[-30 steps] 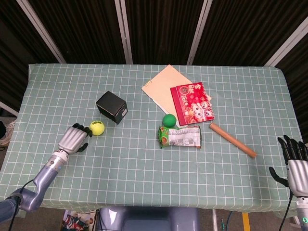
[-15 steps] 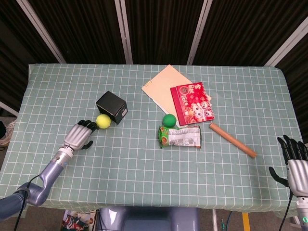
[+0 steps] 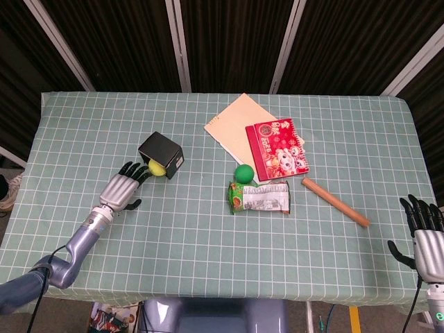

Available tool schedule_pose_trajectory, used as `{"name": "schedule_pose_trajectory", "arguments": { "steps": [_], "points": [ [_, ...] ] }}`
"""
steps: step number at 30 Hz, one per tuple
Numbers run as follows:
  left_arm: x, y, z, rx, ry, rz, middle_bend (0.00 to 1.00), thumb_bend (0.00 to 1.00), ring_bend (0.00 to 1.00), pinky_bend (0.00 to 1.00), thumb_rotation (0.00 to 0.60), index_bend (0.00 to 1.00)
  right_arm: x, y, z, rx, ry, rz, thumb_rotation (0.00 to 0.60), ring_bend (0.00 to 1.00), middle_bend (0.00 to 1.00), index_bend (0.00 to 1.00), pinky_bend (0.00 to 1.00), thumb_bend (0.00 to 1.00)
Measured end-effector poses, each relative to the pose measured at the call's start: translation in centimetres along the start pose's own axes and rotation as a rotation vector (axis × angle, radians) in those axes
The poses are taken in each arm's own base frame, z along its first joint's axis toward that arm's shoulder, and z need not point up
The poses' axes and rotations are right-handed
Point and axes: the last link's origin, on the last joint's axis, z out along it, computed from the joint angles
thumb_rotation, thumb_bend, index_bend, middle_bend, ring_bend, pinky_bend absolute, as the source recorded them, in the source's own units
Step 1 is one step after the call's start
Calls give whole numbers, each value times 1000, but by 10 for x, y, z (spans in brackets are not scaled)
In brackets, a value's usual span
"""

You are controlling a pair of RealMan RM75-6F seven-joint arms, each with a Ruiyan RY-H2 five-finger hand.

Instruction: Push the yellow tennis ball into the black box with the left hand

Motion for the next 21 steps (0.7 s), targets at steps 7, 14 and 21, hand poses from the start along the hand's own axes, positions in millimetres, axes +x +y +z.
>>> {"name": "schedule_pose_trajectory", "arguments": {
  "steps": [7, 14, 21],
  "points": [
    [1, 5, 9, -6, -2, 15, 0, 247, 0, 0, 600, 58, 0, -1, 0, 3, 0, 0, 600, 0, 0, 0, 0, 321],
    [4, 9, 17, 8, 18, 9, 0, 220, 0, 0, 599, 12, 0, 0, 0, -1, 2, 0, 600, 0, 0, 0, 0, 320],
    [5, 12, 21, 12, 20, 6, 0, 210, 0, 0, 586, 1, 0, 1, 2, -3, -3, 4, 600, 0, 0, 0, 0, 321]
  ]
}}
